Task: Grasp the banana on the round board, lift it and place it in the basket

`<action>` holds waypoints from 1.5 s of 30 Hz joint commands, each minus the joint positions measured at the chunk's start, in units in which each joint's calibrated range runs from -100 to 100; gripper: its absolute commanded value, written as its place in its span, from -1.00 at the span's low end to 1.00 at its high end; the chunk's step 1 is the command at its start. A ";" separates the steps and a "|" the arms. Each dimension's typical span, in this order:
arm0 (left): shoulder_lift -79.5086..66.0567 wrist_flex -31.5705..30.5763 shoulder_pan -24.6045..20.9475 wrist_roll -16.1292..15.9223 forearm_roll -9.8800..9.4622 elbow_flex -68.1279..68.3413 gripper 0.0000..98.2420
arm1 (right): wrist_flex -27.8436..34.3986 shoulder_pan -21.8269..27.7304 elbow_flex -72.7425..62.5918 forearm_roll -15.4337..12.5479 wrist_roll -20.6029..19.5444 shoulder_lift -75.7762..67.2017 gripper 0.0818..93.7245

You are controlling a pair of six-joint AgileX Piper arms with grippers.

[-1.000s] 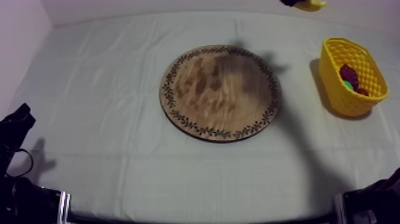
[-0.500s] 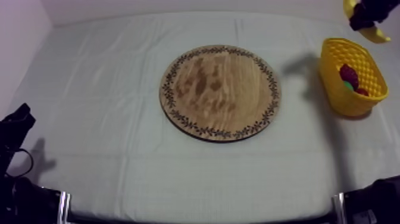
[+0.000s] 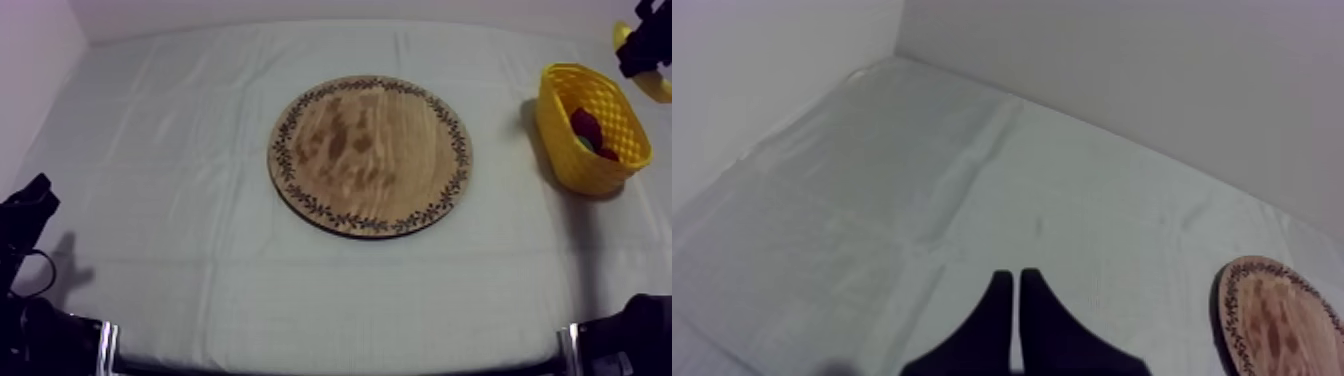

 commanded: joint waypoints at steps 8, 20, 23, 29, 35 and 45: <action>0.02 -0.01 -0.02 0.01 -0.01 -0.02 -1.00 | -5.80 0.30 5.93 -0.43 -0.80 6.01 -0.47; 0.02 -0.01 -0.02 0.01 -0.01 -0.02 -1.00 | -12.39 1.19 5.82 -0.98 -2.53 17.89 -0.42; 0.02 -0.01 -0.02 0.01 -0.01 -0.02 -1.00 | -13.57 1.24 6.01 -0.93 -2.77 19.57 -0.36; 0.02 -0.01 -0.02 0.01 -0.01 -0.02 -1.00 | -14.39 1.09 6.80 -1.18 -3.23 20.79 -0.08; 0.02 -0.01 -0.02 0.01 -0.01 -0.02 -1.00 | -13.64 0.99 5.17 -1.82 -4.37 21.13 0.43; 0.02 -0.01 -0.02 0.01 -0.01 -0.02 -1.00 | -13.95 1.09 3.87 -2.56 -5.04 19.11 0.81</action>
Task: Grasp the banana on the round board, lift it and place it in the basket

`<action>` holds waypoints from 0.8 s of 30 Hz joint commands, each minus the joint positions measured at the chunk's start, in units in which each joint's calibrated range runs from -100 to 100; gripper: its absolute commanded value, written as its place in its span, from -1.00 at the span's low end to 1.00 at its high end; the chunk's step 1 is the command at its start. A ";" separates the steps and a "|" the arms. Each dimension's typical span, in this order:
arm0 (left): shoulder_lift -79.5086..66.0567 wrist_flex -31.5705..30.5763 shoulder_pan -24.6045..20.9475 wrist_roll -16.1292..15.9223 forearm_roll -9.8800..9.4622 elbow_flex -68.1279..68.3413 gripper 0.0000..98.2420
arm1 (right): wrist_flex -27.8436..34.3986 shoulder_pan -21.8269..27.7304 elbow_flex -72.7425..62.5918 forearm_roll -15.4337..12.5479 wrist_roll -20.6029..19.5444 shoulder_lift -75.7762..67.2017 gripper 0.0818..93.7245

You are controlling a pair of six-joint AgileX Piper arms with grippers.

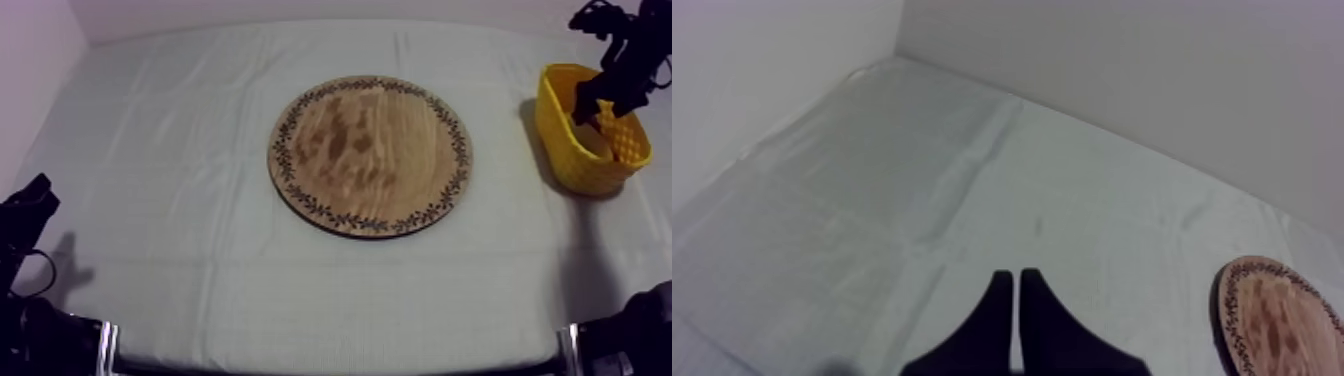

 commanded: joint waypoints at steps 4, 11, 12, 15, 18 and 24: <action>0.02 -0.01 -0.02 0.01 -0.01 -0.02 -1.00 | 0.26 0.38 -0.95 -1.41 0.85 -3.45 0.64; 0.02 -0.01 -0.02 0.01 -0.01 -0.02 -1.00 | -2.47 1.85 1.13 -3.83 2.57 -13.94 0.20; 0.02 -0.01 -0.02 0.01 -0.01 -0.02 -1.00 | -3.07 2.01 1.88 -4.18 2.90 -15.90 0.13; 0.02 -0.01 -0.02 0.01 -0.01 -0.02 -1.00 | -4.80 2.13 4.75 -4.89 3.81 -22.40 -0.05; 0.02 -0.01 -0.02 0.01 -0.01 -0.02 -1.00 | -5.86 2.09 8.11 -5.55 4.90 -29.26 -0.19; 0.02 -0.01 -0.02 0.01 -0.01 -0.02 -1.00 | -6.28 1.77 15.98 -6.29 6.46 -42.47 -0.46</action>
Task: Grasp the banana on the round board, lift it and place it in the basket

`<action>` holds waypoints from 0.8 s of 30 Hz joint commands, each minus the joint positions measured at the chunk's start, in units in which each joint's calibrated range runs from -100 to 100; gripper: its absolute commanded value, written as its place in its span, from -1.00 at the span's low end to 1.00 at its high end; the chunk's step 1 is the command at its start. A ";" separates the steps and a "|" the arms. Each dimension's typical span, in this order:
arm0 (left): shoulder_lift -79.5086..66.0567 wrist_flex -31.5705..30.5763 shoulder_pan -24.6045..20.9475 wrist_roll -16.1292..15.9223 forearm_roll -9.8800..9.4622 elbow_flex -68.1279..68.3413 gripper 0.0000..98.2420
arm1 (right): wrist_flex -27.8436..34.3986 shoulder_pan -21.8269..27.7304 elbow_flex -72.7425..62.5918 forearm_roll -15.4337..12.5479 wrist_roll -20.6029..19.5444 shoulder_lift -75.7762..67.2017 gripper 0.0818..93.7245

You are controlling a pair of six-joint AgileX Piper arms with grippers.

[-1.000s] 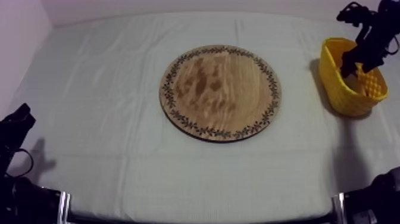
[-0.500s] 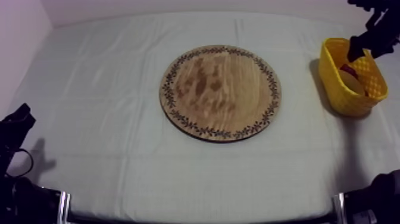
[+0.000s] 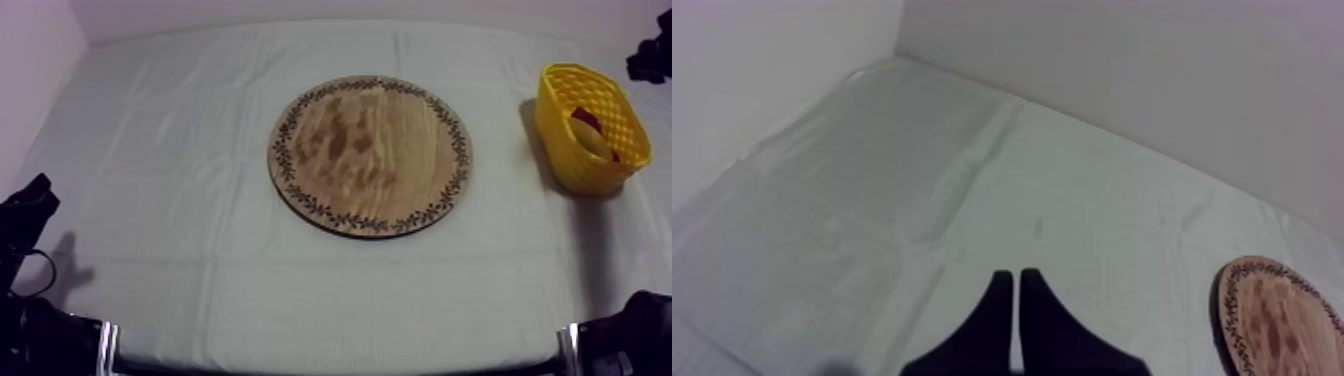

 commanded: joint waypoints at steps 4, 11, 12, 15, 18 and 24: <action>0.02 -0.01 -0.02 0.01 -0.01 -0.02 -1.00 | -2.02 -2.30 9.07 1.85 -1.32 -14.93 -0.68; 0.02 -0.01 -0.02 0.01 -0.01 -0.02 -1.00 | -6.47 -3.94 18.61 2.34 -1.35 -28.76 -0.96; 0.02 -0.01 -0.02 0.01 -0.01 -0.02 -1.00 | -7.30 -4.15 20.08 2.19 -1.29 -30.99 -0.97; 0.02 -0.01 -0.02 0.01 -0.01 -0.02 -1.00 | -9.46 -4.98 25.39 1.80 -1.69 -38.29 -0.99; 0.02 -0.01 -0.02 0.01 -0.01 -0.02 -1.00 | -11.55 -5.64 31.91 0.42 -0.82 -45.74 -0.99; 0.02 -0.01 -0.02 0.01 -0.01 -0.02 -1.00 | -15.01 -5.35 45.50 -6.12 1.09 -58.96 -1.00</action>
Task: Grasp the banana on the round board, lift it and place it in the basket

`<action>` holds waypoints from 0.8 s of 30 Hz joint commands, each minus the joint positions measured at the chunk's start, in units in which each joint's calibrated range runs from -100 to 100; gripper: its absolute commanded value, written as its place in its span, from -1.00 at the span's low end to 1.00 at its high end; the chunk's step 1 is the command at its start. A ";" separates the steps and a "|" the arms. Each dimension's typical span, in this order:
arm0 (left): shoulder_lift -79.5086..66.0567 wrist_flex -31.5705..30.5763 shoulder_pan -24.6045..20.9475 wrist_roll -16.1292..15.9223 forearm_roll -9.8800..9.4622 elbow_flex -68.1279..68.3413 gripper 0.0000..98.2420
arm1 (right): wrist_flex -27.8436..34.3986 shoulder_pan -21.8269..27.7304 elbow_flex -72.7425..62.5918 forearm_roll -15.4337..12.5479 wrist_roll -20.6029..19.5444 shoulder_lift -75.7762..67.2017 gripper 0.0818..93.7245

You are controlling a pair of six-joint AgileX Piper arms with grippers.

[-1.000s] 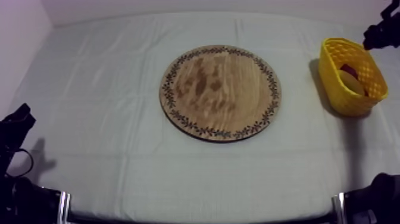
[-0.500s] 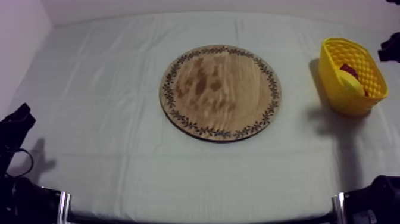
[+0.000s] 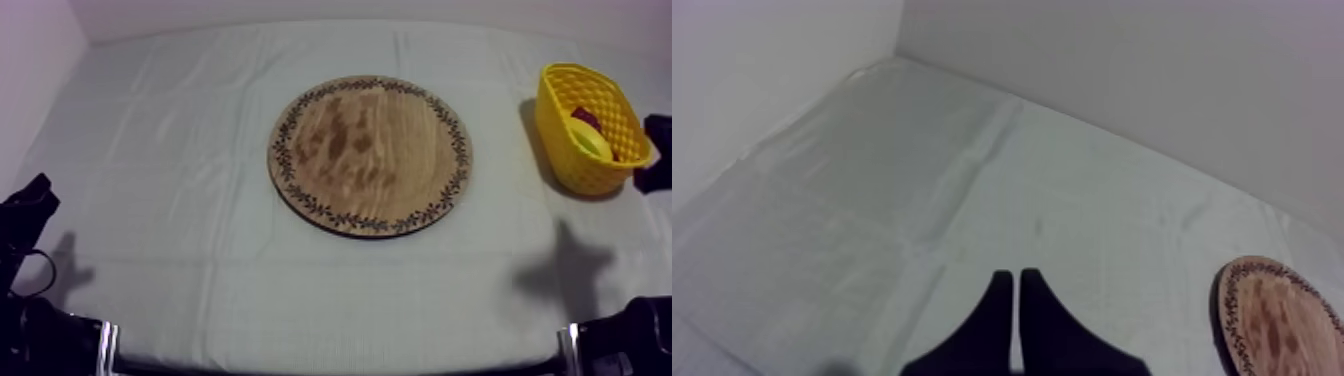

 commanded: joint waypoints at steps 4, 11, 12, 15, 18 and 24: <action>0.02 -0.01 -0.02 0.01 -0.01 -0.02 -1.00 | -3.97 1.42 13.68 -8.77 4.63 -13.32 -1.00; 0.02 -0.01 -0.02 0.01 -0.01 -0.02 -1.00 | -0.61 1.07 17.85 -6.79 -1.98 -20.20 -1.00; 0.02 -0.01 -0.02 0.01 -0.01 -0.02 -1.00 | -0.33 0.83 18.22 -5.60 -3.81 -20.47 -1.00; 0.02 -0.01 -0.02 0.01 -0.01 -0.02 -1.00 | -0.67 -0.09 19.78 -1.51 -9.86 -20.88 -1.00; 0.02 -0.01 -0.02 0.03 -0.01 -0.02 -1.00 | -1.33 -0.46 20.77 0.34 -12.56 -21.02 -1.00; 0.02 -0.01 -0.02 0.01 -0.01 -0.02 -1.00 | -6.64 -0.59 22.93 3.03 -14.29 -21.09 -0.99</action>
